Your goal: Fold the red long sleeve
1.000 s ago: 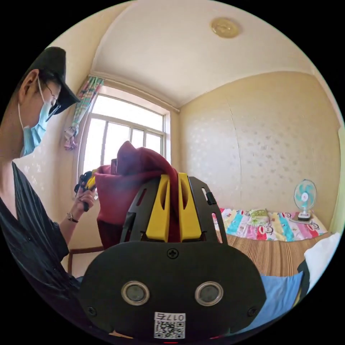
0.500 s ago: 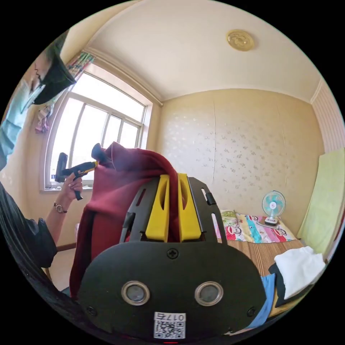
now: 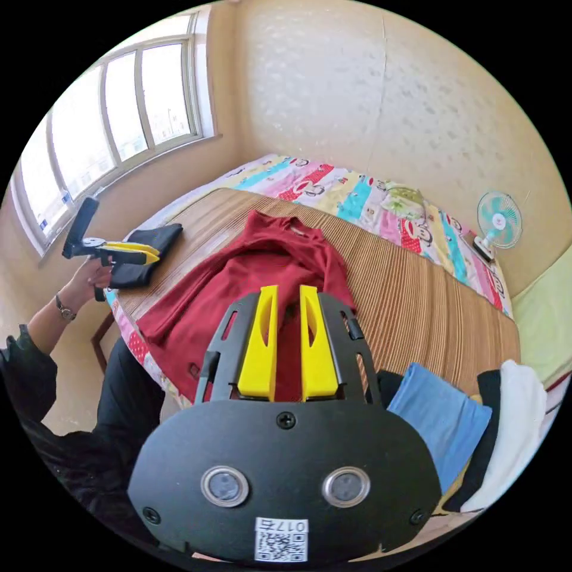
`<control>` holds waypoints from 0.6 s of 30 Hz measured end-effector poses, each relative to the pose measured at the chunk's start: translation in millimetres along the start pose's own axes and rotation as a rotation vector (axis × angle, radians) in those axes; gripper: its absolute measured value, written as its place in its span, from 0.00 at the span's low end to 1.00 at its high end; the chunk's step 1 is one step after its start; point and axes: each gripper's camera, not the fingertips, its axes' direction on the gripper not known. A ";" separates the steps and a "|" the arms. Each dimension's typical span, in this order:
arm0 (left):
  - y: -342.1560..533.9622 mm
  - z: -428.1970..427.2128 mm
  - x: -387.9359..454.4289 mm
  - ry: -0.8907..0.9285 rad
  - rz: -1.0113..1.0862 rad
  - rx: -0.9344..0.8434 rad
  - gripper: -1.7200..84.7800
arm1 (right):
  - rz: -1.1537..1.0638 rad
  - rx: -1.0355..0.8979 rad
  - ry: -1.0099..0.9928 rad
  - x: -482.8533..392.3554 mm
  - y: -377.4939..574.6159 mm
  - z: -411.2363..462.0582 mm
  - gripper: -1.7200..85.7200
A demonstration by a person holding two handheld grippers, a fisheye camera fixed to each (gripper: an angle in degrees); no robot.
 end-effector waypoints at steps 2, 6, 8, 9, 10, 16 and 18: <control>22.3 26.4 -0.5 -0.114 -0.013 -0.007 0.17 | 0.086 -0.085 -0.009 -1.3 58.7 57.5 0.12; 57.7 65.8 13.3 -0.282 0.080 -0.035 0.13 | 0.132 -0.257 0.047 -14.1 127.4 131.0 0.14; 68.1 58.7 12.1 -0.207 0.065 -0.069 0.08 | 0.140 -0.208 0.066 -16.3 155.0 132.8 0.11; 77.6 49.3 2.5 -0.065 0.019 -0.096 0.05 | 0.137 -0.228 0.053 -14.1 157.2 131.5 0.11; 93.2 39.5 -11.5 0.117 -0.034 -0.116 0.04 | 0.142 -0.295 0.045 -5.8 160.6 128.6 0.09; 235.7 -27.4 -93.3 0.281 -0.463 0.153 0.04 | 0.258 -0.310 0.015 42.9 230.6 58.0 0.06; 258.3 -51.1 -107.1 0.262 -0.529 0.253 0.04 | 0.233 -0.200 -0.016 39.2 247.9 29.2 0.06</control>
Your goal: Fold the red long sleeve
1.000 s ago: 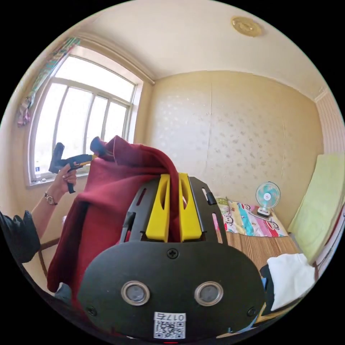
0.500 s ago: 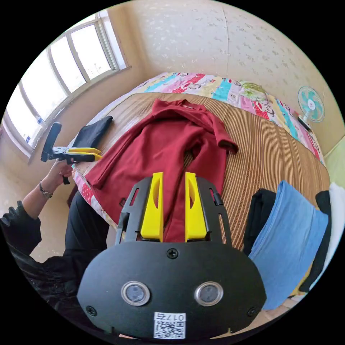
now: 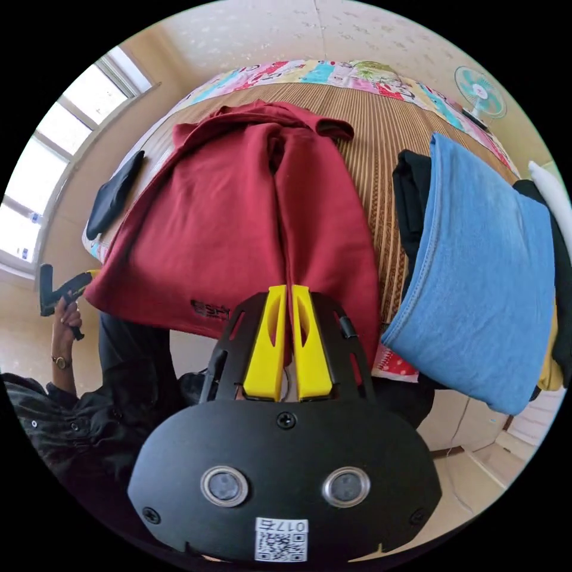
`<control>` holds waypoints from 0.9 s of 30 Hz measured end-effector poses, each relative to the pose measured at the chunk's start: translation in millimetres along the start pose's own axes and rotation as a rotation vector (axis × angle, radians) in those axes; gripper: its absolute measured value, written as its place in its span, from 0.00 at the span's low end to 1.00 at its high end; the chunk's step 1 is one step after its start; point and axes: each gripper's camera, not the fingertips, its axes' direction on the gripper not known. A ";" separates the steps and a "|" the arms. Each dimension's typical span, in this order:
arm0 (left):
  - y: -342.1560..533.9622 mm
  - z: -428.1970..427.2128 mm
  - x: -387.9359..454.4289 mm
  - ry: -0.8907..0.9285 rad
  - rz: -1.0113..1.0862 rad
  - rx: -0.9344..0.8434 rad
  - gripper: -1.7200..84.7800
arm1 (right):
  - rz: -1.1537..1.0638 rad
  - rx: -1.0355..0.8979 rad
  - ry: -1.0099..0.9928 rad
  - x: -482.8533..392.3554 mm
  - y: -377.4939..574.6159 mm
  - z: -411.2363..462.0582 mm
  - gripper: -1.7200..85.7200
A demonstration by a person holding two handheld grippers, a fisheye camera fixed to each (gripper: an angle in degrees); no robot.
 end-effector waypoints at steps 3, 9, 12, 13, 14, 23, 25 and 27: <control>-28.9 -10.5 28.2 -0.047 0.109 -0.016 0.10 | -0.038 0.267 -0.083 -3.8 15.8 -39.1 0.06; -116.5 96.2 195.4 -0.126 0.628 -0.134 0.14 | -0.090 0.260 -0.095 -14.2 -50.4 31.1 0.12; -161.1 158.1 262.6 -0.208 0.762 -0.109 0.14 | -0.107 0.166 -0.091 -14.8 -52.3 94.0 0.16; -182.8 185.8 283.0 -0.251 0.785 -0.130 0.15 | -0.108 0.215 -0.087 -13.1 -41.0 87.3 0.16; -194.0 199.3 291.6 -0.267 0.789 -0.140 0.15 | -0.108 0.216 -0.087 -11.4 -35.1 84.2 0.16; -318.8 296.9 261.3 -0.122 0.488 -0.404 0.08 | -0.108 0.232 -0.099 6.1 0.8 63.4 0.16; -351.5 214.6 204.2 0.430 0.281 -0.248 0.05 | -0.107 0.235 -0.105 10.6 7.3 58.0 0.16; -370.2 140.2 146.6 0.674 0.127 -0.106 0.04 | -0.106 0.238 -0.110 15.1 13.2 52.6 0.16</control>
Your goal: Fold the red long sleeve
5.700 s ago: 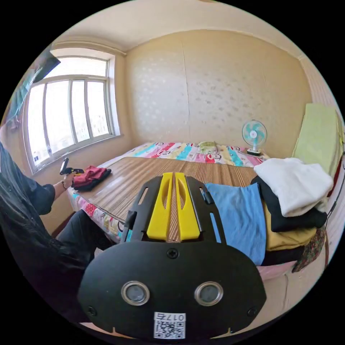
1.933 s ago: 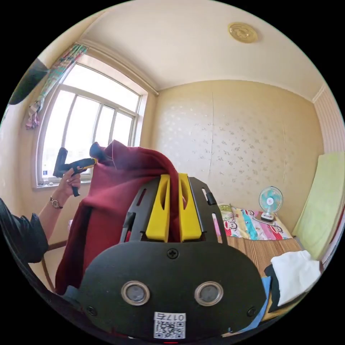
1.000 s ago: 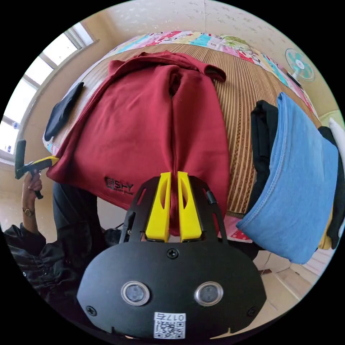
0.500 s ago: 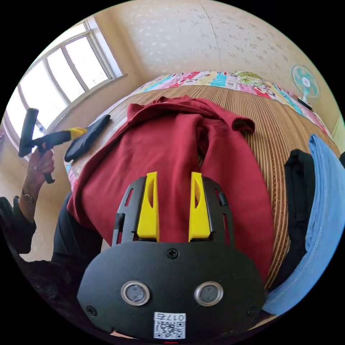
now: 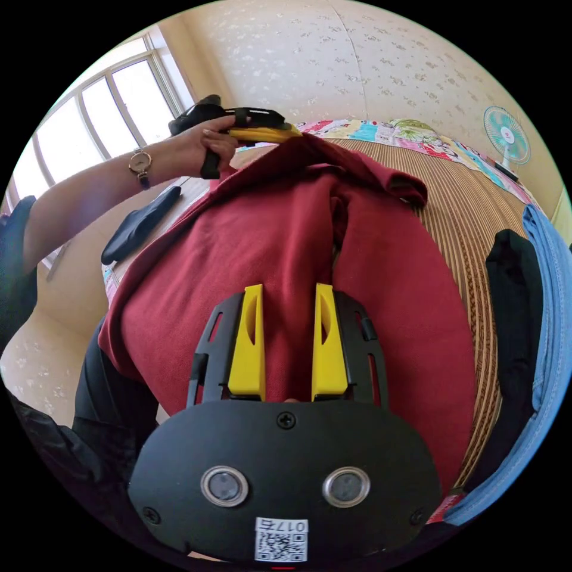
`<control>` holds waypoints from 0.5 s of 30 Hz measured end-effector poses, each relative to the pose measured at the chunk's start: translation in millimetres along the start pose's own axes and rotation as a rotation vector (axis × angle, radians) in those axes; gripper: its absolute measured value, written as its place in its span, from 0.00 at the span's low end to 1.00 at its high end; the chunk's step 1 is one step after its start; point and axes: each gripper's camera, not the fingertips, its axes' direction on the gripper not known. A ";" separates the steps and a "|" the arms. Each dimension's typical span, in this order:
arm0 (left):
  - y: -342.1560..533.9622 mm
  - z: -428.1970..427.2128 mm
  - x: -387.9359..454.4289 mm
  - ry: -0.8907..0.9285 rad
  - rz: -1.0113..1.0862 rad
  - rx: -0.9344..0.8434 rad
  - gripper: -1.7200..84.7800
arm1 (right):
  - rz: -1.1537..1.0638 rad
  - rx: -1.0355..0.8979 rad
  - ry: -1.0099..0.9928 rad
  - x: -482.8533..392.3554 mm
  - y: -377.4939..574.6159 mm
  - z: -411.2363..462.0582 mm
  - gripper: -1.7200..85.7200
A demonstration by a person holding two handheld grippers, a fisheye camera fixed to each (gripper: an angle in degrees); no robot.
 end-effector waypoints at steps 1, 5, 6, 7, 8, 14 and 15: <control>3.7 -72.9 2.7 0.076 -0.028 0.148 0.03 | 0.001 0.001 -0.002 2.1 2.8 -4.8 0.16; 61.8 -293.2 25.9 -0.106 0.068 0.534 0.04 | 0.002 0.001 0.001 8.8 10.8 -21.8 0.16; 93.9 -347.7 30.0 -0.284 0.048 0.594 0.05 | 0.001 0.001 0.001 9.9 11.7 -24.2 0.16; 125.4 -384.7 29.4 -0.457 -0.023 0.598 0.06 | 0.002 0.001 0.001 12.3 13.6 -29.2 0.16; 141.1 -397.1 28.3 -0.526 -0.053 0.583 0.07 | 0.002 0.001 0.001 15.0 15.1 -34.1 0.16; 270.5 -359.9 27.1 -0.621 -0.048 0.190 0.14 | 0.004 -0.006 0.009 29.2 19.5 -59.7 0.16; 289.6 -330.4 33.4 -0.603 -0.010 0.090 0.14 | 0.004 -0.008 0.011 30.6 19.5 -62.4 0.16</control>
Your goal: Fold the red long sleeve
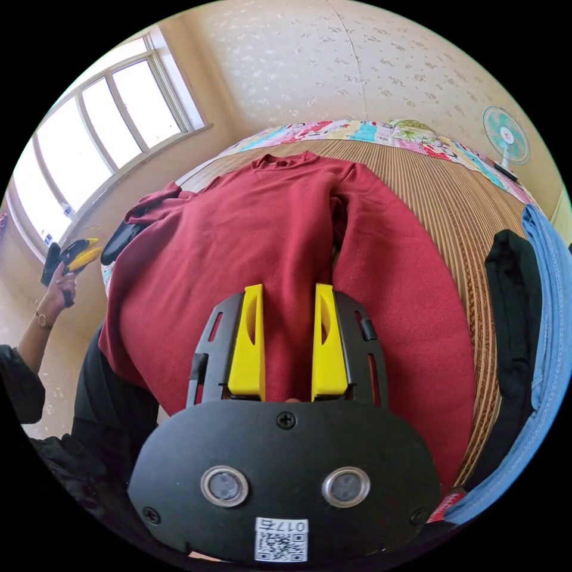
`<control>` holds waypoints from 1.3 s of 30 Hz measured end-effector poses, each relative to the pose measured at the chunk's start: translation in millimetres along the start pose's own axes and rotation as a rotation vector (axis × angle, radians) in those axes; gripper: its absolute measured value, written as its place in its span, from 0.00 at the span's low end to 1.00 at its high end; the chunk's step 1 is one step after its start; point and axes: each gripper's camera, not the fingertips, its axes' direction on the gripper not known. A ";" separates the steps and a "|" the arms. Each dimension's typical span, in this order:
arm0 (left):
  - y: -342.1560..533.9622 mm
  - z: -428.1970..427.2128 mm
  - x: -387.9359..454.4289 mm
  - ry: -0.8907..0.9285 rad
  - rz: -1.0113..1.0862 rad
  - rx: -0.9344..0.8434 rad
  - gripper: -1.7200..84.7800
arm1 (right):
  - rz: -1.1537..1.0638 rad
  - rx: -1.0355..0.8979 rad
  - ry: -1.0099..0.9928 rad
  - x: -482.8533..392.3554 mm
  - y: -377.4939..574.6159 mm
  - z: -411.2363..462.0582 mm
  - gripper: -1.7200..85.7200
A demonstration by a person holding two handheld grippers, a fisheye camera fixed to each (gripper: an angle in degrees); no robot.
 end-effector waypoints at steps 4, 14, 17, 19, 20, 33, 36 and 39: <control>58.4 52.5 82.2 -0.075 0.180 -0.110 0.17 | -0.012 -0.034 0.057 4.4 -3.2 -19.5 0.16; 86.2 49.7 73.9 -0.199 0.195 -0.132 0.07 | 0.124 -0.005 0.134 32.4 56.0 -98.9 0.15; 107.2 19.9 28.3 -0.038 0.050 -0.126 0.06 | 0.103 -0.081 0.072 51.1 66.2 -129.7 0.14; 128.7 7.9 30.6 -0.141 0.105 -0.120 0.06 | 0.163 -0.117 0.058 65.5 73.4 -156.5 0.13; 133.5 4.9 34.8 -0.184 0.127 -0.114 0.07 | 0.229 -0.059 0.091 76.7 85.3 -183.5 0.12; 145.3 -54.6 55.3 0.031 0.094 0.077 0.12 | 1.388 0.277 -0.872 256.9 243.1 -218.2 0.18; 149.8 -60.3 59.3 0.061 0.100 0.080 0.12 | 1.553 0.379 -0.973 266.2 263.4 -206.1 0.16; 156.4 -70.8 57.7 0.071 0.102 0.075 0.12 | 1.479 0.455 -0.806 251.7 248.3 -243.7 0.08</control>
